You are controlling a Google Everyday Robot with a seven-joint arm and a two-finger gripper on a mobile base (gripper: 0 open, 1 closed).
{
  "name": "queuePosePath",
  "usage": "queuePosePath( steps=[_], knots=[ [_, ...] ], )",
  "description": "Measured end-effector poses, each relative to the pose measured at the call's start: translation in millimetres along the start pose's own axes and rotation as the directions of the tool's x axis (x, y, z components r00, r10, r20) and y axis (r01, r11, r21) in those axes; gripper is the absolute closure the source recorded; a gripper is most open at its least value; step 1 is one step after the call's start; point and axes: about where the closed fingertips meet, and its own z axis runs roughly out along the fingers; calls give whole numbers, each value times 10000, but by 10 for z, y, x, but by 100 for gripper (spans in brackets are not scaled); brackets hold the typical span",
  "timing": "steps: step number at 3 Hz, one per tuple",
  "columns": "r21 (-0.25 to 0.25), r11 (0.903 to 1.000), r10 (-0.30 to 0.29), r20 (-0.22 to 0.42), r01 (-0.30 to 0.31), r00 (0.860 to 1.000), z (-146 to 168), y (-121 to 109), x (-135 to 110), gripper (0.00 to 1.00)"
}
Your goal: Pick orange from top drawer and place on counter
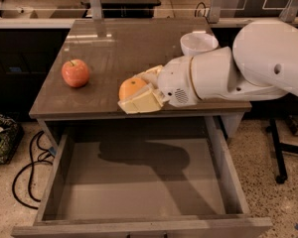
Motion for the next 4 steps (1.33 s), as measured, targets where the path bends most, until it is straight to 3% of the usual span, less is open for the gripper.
queuePosePath(
  steps=[2, 4],
  knots=[
    [1019, 9934, 562, -319, -527, 9979, -73, -623, 145, 100],
    [972, 9910, 893, 323, -921, 9955, 60, -1061, 419, 100]
  ],
)
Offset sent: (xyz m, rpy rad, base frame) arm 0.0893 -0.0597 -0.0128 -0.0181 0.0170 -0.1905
